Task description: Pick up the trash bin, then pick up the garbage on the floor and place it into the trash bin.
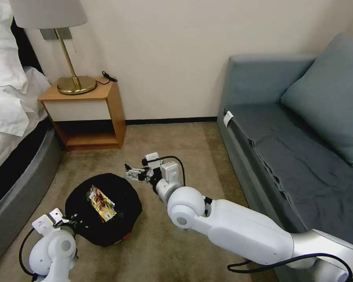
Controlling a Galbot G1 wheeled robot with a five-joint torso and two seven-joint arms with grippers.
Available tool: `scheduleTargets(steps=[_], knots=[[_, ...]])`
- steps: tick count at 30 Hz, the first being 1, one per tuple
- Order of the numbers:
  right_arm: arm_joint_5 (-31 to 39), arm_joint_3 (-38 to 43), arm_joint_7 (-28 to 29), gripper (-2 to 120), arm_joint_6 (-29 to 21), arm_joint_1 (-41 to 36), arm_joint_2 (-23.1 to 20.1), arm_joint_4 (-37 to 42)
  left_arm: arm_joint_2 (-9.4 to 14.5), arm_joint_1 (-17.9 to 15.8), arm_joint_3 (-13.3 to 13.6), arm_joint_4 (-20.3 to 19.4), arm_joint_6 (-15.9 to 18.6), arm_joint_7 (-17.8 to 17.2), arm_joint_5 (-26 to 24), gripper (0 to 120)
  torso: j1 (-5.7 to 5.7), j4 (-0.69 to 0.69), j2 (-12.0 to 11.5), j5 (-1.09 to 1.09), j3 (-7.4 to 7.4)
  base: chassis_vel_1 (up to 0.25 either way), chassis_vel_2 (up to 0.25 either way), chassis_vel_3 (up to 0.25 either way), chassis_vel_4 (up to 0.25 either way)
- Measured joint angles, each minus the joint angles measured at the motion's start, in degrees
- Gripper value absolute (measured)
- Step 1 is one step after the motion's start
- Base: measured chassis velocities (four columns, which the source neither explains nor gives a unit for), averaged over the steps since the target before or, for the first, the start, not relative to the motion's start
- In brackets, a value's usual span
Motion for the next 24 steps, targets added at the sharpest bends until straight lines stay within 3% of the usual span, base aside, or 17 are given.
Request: scheduleTargets(steps=[7, 10, 11, 12, 13, 14, 17, 23, 24], knots=[[-0.04, 1.99, -0.14, 100, 0.09, -1.14, -1.51, 0.81, 0.14, 1.73, -0.54, -1.45, -2.94, 6.48, 6.78, 67, 0.00, 0.01, 0.00, 0.01, 0.00, 0.000, 0.000, 0.000, 0.000], [0.31, 3.92, -1.16, 100, 0.82, -2.08, -3.60, 2.10, 0.39, 3.18, -1.05, -2.38, -7.08, 13.51, 10.22, 80, 0.00, 0.01, 0.00, 0.01, 0.00, 0.000, 0.000, 0.000, 0.000], [0.31, 3.92, -1.16, 100, 0.82, -2.08, -3.60, 2.10, 0.39, 3.18, -1.05, -2.38, -7.08, 13.51, 10.22, 80, 0.00, 0.01, 0.00, 0.01, 0.00, 0.000, 0.000, 0.000, 0.000], [0.30, 5.40, -2.32, 100, 1.78, -2.82, -4.85, 2.97, 0.52, 4.00, -1.34, -2.81, -12.06, 19.43, 12.39, 87, 0.00, 0.01, 0.00, 0.02, 0.00, 0.000, 0.000, 0.000, 0.000], [-0.06, 6.75, -3.46, 100, 2.65, -3.51, -5.61, 3.51, 0.65, 4.38, -1.52, -3.03, -15.02, 22.81, 13.32, 90, 0.00, 0.02, 0.00, 0.02, 0.00, 0.000, 0.000, 0.000, 0.000], [-0.06, 6.75, -3.46, 100, 2.65, -3.51, -5.61, 3.51, 0.65, 4.38, -1.52, -3.03, -15.02, 22.81, 13.32, 90, 0.00, 0.02, 0.00, 0.02, 0.00, 0.000, 0.000, 0.000, 0.000], [-3.27, 14.64, -7.24, 100, 5.21, -7.74, -8.34, 6.44, 1.43, 5.51, -2.20, -3.88, -23.52, 33.38, 14.29, 100, 0.00, 0.01, 0.00, 0.02, 0.00, 0.000, 0.000, 0.000, 0.000], [-7.49, 21.91, -8.98, 100, 6.20, -12.84, -10.65, 10.06, 2.53, 6.53, -2.39, -4.92, -26.91, 37.83, 14.93, 100, 0.00, 0.01, 0.00, 0.02, 0.00, 0.000, 0.000, 0.000, 0.000], [-12.79, 27.26, -9.80, 100, 7.86, -18.09, -12.25, 12.97, 3.30, 7.49, -2.28, -6.35, -28.10, 39.72, 15.38, 100, 0.00, 0.01, 0.00, 0.02, 0.00, 0.000, 0.000, 0.000, 0.000]])
